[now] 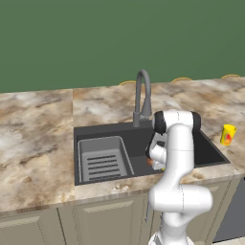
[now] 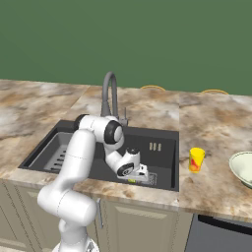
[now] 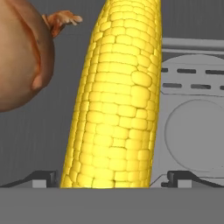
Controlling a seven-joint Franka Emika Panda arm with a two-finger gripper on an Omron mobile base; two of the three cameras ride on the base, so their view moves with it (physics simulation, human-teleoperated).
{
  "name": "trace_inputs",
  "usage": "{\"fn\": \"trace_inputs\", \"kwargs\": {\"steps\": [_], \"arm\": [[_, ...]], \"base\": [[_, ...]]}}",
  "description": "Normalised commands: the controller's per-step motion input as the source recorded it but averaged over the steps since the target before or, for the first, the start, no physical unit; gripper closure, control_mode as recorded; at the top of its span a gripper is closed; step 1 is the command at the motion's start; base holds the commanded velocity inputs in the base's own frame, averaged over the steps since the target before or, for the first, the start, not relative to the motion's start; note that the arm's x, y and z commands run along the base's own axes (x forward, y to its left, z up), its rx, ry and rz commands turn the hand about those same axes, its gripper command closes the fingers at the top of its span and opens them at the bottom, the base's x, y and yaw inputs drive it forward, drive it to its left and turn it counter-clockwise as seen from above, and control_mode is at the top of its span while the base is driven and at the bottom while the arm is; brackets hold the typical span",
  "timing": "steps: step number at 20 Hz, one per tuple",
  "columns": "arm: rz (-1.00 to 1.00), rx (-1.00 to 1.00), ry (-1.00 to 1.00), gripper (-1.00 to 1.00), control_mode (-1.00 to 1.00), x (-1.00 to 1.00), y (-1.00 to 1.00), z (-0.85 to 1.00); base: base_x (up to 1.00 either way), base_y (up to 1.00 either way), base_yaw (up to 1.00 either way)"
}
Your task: Remove the onion and corn from the sink. Then move the bowl and cup from the counter to the sink for washing.
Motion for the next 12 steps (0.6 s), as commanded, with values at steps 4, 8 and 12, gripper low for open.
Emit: {"fn": "trace_inputs", "kwargs": {"steps": [4,8,12], "arm": [[0.0,-0.04,0.0,-1.0,-1.0,0.17,0.0,-0.19],[0.0,-0.04,0.0,-1.0,-1.0,0.19,0.0,-0.2],[0.0,-0.04,0.0,-1.0,-1.0,0.17,0.0,-0.2]], "base": [[0.0,0.0,0.0],[0.0,0.0,0.0],[0.0,0.0,0.0]]}}
